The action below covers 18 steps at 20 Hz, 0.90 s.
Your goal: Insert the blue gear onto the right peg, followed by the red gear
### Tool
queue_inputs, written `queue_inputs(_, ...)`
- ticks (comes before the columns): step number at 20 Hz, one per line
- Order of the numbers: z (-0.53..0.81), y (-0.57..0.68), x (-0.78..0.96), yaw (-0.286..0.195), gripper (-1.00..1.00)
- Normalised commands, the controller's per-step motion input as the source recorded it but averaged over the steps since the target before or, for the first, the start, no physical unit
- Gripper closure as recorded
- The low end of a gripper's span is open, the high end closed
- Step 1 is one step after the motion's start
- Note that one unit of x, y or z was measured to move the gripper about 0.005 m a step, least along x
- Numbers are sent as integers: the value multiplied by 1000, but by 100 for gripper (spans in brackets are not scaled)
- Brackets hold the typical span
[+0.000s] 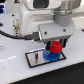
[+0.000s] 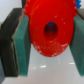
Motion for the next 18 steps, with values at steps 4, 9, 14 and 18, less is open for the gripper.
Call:
queue_inputs(4,388,-53,134,0,100)
queue_inputs(9,267,-97,303,0,100)
queue_inputs(14,-74,-61,275,0,100)
queue_inputs(18,-232,-45,170,0,100)
